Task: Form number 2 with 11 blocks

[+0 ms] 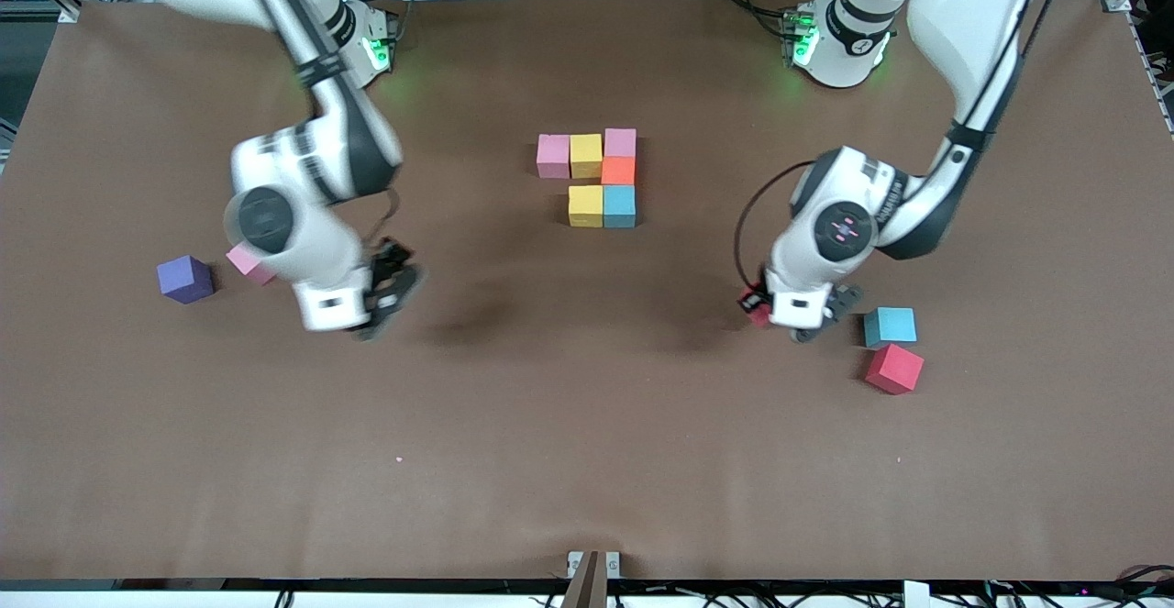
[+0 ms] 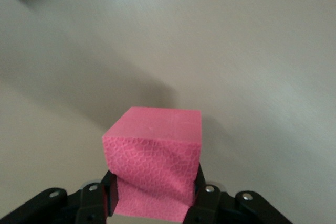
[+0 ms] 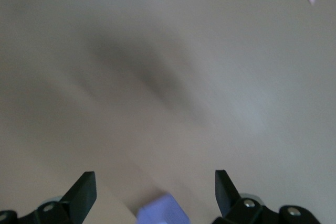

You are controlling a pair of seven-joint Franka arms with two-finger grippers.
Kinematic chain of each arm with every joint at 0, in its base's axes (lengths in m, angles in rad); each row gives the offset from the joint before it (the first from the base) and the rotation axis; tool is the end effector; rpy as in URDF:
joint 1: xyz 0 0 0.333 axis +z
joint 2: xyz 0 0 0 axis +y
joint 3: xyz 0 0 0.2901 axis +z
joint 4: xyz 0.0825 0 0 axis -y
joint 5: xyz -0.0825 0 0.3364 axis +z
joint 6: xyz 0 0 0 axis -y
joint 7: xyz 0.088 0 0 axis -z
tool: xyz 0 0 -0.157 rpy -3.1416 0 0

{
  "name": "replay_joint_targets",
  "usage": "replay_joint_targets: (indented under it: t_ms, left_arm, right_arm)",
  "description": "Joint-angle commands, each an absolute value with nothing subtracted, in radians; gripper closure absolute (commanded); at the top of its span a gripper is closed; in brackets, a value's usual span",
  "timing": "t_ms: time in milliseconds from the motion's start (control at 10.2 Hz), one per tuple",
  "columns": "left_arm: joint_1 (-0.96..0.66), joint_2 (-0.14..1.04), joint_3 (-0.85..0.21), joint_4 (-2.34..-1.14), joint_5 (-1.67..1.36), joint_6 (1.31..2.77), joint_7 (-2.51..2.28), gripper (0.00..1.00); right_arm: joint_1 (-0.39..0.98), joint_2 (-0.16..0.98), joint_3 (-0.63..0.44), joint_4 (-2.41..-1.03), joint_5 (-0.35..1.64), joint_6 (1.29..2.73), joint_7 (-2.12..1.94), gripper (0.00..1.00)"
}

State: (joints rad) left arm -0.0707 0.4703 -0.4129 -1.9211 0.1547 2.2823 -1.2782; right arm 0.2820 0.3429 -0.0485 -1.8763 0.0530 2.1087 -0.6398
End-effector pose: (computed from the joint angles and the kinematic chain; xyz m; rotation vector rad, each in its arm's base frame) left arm 0.5100 -0.2546 0.2190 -2.9315 -1.1092 0.1482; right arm 0.5469 0.1356 0.2756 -2.8165 -1.2672 0.1578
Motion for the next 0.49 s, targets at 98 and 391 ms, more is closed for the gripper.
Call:
replay_joint_targets:
  t_ms: [98, 391]
  left_arm:
    - [-0.141, 0.465, -0.503, -1.865, 0.152, 2.279, -1.662, 0.73]
    - [-0.224, 0.475, -0.557, -1.826, 0.150, 2.281, -1.999, 0.73]
  right_arm:
    - [0.042, 0.281, -0.031, -2.044, 0.048, 2.163, -0.811, 0.00]
    - [-0.031, 0.212, -0.032, -2.212, 0.049, 2.273, -0.949, 0.00]
